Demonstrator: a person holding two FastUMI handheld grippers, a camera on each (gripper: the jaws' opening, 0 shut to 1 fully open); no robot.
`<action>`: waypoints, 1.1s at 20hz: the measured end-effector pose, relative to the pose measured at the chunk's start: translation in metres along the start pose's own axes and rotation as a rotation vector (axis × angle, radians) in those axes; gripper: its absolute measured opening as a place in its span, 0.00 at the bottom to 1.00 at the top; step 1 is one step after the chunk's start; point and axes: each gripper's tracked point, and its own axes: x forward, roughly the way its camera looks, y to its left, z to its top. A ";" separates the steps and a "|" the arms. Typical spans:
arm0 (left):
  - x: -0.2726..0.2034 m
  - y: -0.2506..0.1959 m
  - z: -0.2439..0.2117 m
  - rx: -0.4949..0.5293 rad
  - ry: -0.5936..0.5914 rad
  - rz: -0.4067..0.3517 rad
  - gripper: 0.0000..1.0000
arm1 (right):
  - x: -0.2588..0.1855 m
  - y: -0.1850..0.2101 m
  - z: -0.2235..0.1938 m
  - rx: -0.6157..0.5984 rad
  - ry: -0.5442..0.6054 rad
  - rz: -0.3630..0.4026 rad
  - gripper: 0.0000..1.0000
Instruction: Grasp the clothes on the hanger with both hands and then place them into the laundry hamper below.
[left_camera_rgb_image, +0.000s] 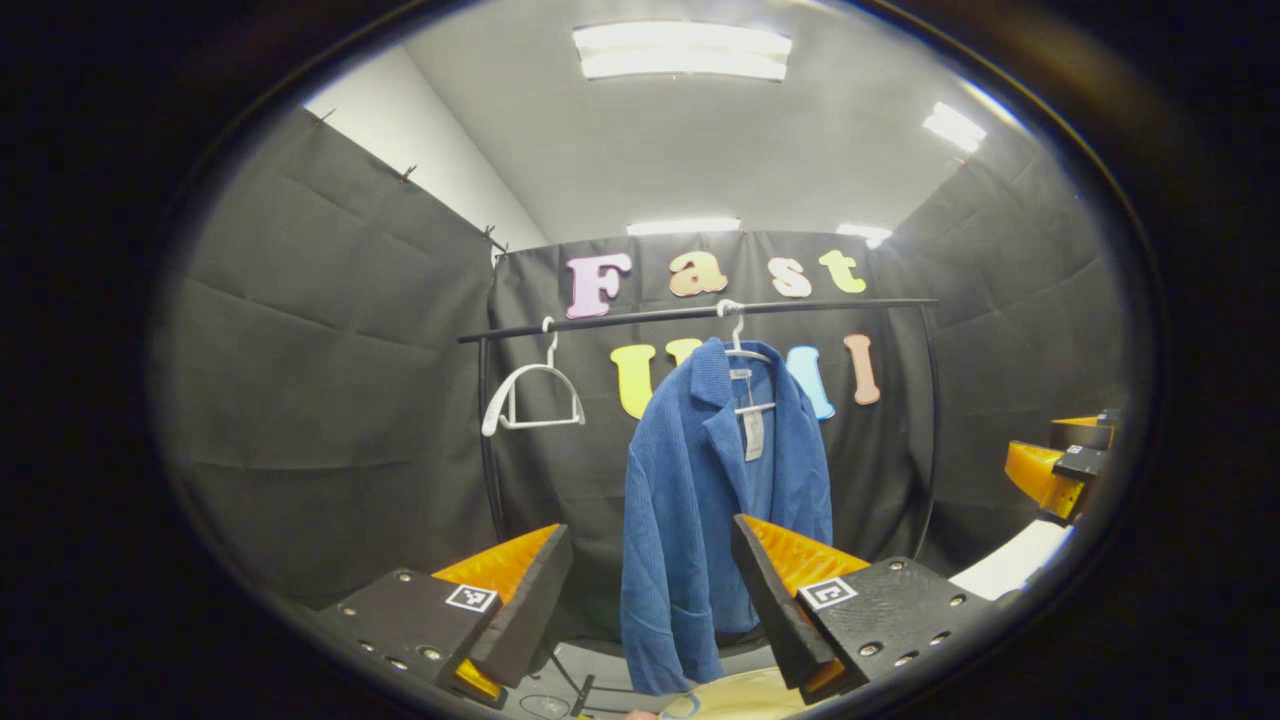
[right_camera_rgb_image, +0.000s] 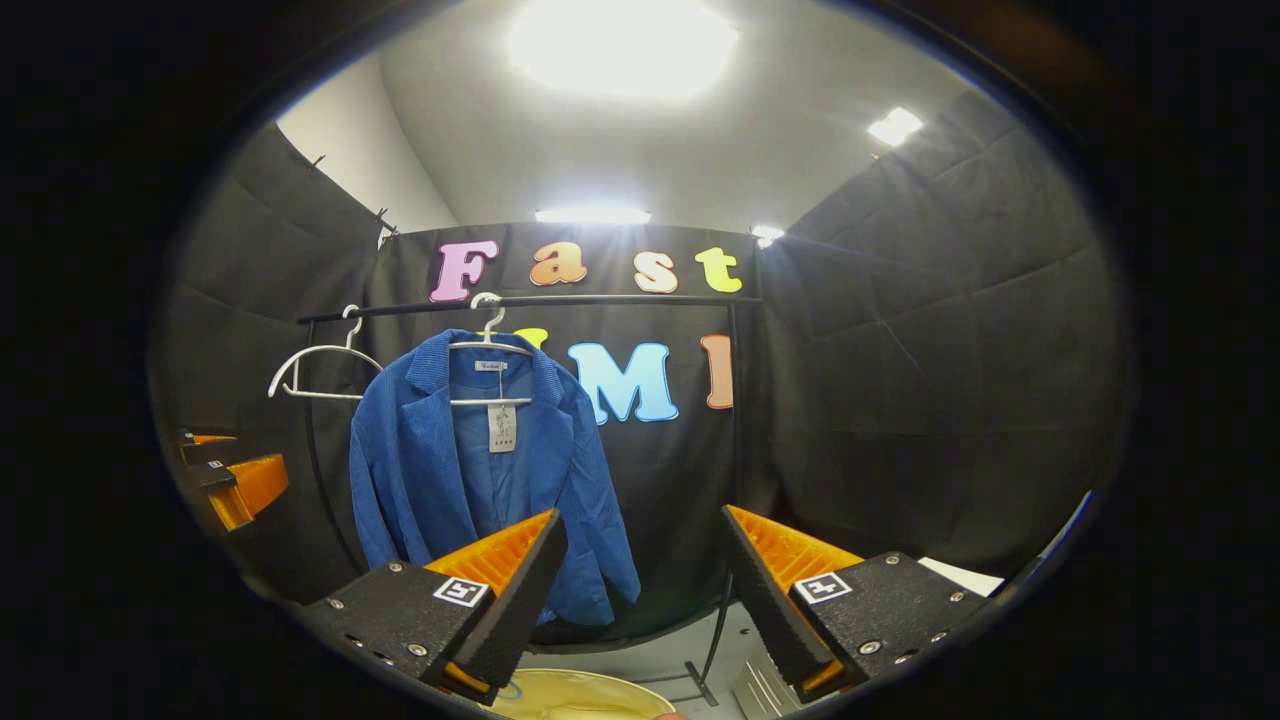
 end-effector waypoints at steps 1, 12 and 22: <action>0.000 0.000 0.002 -0.001 -0.003 -0.001 0.99 | 0.001 0.000 0.002 0.000 -0.004 -0.001 0.95; 0.023 -0.004 0.017 -0.020 -0.032 0.007 0.88 | 0.022 0.014 0.023 -0.020 -0.043 0.044 0.95; 0.066 -0.039 0.055 0.000 -0.084 0.038 0.93 | 0.095 0.018 0.069 0.005 -0.130 0.140 0.95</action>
